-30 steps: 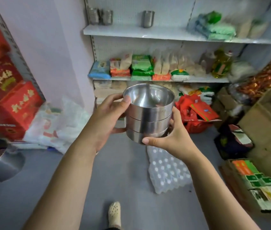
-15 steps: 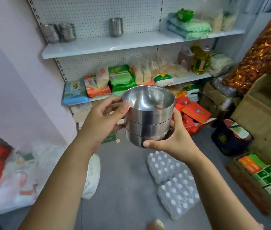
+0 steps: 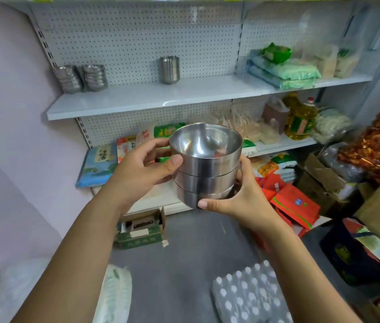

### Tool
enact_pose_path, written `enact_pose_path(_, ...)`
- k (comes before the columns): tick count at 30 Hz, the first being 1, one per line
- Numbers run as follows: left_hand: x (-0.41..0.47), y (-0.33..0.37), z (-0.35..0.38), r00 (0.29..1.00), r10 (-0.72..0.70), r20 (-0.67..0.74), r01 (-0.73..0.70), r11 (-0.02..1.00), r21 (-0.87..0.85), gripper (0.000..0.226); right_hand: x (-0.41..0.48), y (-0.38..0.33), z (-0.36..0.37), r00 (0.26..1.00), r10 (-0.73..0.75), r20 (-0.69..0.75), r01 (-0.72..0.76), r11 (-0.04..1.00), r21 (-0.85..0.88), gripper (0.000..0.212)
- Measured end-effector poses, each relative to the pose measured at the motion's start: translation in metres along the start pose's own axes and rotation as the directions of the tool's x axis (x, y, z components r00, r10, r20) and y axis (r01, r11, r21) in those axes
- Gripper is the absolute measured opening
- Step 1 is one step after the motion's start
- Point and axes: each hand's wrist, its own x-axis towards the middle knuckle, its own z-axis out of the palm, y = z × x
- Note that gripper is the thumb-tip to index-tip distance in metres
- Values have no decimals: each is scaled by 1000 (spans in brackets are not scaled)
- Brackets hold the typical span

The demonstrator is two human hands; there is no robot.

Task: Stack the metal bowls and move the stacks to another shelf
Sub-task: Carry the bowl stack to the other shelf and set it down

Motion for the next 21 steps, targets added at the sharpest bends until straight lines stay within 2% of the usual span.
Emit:
enact_pose_path(3,51,0,-11,998,49,-28,-47,997,67,61,56,11,-7,1000,-21,20,21,1000,-5,112)
enact_pose_path(10,143,-19,-40,992,109,-58,-103,989,103,50,157,50,4,998,13,62,-14,1000,17,116)
enact_pose_path(15,215,-43,-67,964,220,-149,-186,960,211,58,235,77,22,999,1,49,-2,1000,31,110)
enact_pose_path(21,334,-53,-115,930,360,-70,-325,897,298,44,346,104,44,998,-28,-59,27,1000,-13,118)
